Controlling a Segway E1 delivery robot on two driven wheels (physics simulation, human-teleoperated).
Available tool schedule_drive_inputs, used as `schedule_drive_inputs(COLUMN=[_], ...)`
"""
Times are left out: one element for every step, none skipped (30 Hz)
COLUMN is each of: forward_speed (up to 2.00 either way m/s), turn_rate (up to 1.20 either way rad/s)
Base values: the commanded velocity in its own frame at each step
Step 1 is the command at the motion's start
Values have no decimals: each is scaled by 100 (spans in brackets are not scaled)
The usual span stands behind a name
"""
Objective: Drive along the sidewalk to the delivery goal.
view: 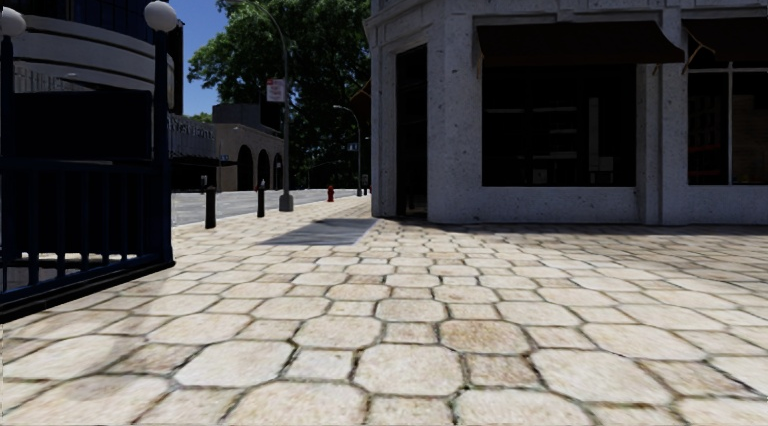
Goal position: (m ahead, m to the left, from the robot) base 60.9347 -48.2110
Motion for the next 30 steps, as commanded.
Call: schedule_drive_inputs(forward_speed=[200, 200, 200, 200, 200, 200, 200, 200, 200, 200, 200, 200, 200, 200, 200, 200, 200, 200, 200, 200, 200, 200, 200, 200, 200, 200, 200, 200, 200, 200], turn_rate=[10, 10, 10, 10, 21, 34, 41, 42, 42, 42, 42, 42, 42, 42, 42, 42, 42, 42, 42, 42, 38, 22, 22, 0, 0, 0, 0, 0, 0, 0])
